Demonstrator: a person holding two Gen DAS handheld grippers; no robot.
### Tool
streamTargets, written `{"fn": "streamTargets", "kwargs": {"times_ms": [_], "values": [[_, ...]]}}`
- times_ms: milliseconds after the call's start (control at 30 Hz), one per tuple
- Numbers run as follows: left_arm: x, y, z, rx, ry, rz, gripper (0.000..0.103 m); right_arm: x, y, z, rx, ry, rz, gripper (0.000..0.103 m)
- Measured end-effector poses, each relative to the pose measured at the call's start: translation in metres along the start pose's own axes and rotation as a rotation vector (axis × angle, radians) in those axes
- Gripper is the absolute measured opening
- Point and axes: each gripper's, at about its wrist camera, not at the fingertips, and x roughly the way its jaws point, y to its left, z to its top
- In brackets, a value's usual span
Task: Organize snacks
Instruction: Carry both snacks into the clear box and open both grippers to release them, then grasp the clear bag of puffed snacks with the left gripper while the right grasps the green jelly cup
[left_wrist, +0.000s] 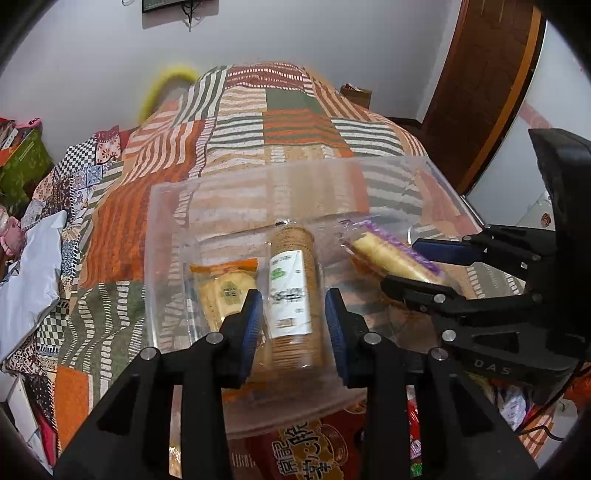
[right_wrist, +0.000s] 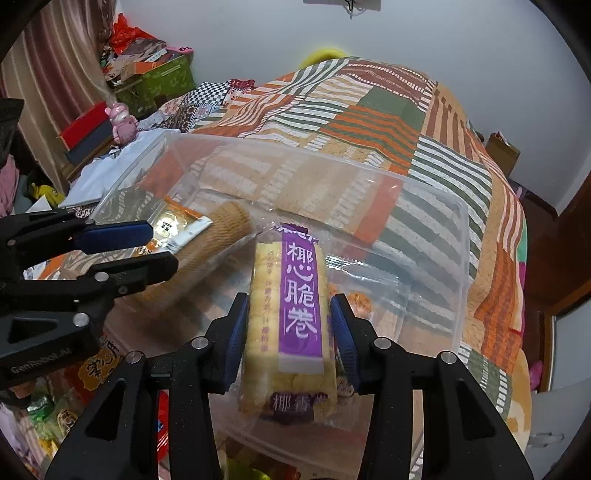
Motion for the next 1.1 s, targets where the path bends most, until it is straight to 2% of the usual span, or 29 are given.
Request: {"fn": "streamTargets", "kwargs": {"times_ms": [100, 200, 300, 500, 667, 867, 967, 1100], "values": [[-0.009, 0.001, -0.001, 0.001, -0.012, 0.014, 0.039, -0.009, 0.0, 0.0, 0.014, -0.022, 0.003, 0.053], [-0.024, 0.002, -0.004, -0.001, -0.04, 0.034, 0.042, -0.022, 0.002, -0.001, 0.008, -0.052, -0.007, 0.054], [-0.039, 0.002, -0.009, 0.011, -0.071, 0.054, 0.053, -0.036, 0.004, -0.003, 0.009, -0.079, -0.011, 0.054], [-0.074, -0.001, -0.022, 0.033, -0.117, 0.082, 0.056, -0.068, 0.009, -0.01, 0.001, -0.143, -0.017, 0.055], [-0.104, 0.0, -0.04, 0.022, -0.155, 0.09, 0.064, -0.094, 0.019, -0.023, -0.016, -0.2, -0.027, 0.06], [-0.127, 0.008, -0.07, -0.005, -0.158, 0.095, 0.07, -0.119, 0.037, -0.048, -0.079, -0.263, -0.071, 0.062], [-0.133, 0.016, -0.089, -0.017, -0.15, 0.112, 0.073, -0.125, 0.043, -0.061, -0.099, -0.282, -0.077, 0.067], [-0.132, 0.031, -0.112, -0.039, -0.113, 0.135, 0.073, -0.118, 0.047, -0.078, -0.107, -0.266, -0.079, 0.068]]}}
